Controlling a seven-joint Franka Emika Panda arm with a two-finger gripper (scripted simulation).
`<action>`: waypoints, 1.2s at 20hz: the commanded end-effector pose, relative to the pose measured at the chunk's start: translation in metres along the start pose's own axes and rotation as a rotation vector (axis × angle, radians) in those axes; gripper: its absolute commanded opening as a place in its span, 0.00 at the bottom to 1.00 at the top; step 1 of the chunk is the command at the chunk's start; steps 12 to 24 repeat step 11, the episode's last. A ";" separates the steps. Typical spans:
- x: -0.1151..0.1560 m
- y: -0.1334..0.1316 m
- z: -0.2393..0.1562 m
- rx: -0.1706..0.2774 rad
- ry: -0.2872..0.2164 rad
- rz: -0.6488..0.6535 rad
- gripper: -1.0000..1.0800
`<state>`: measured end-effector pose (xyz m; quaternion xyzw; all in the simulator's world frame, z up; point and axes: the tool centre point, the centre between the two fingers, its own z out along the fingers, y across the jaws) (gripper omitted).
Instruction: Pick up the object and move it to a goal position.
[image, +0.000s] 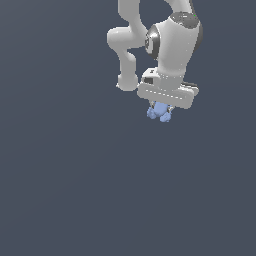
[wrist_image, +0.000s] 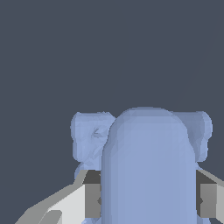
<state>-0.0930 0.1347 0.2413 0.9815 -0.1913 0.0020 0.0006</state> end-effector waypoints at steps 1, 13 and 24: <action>-0.014 -0.005 -0.011 -0.001 -0.001 0.001 0.00; -0.038 -0.017 -0.033 0.000 -0.004 0.001 0.00; -0.038 -0.017 -0.033 0.000 -0.004 0.001 0.00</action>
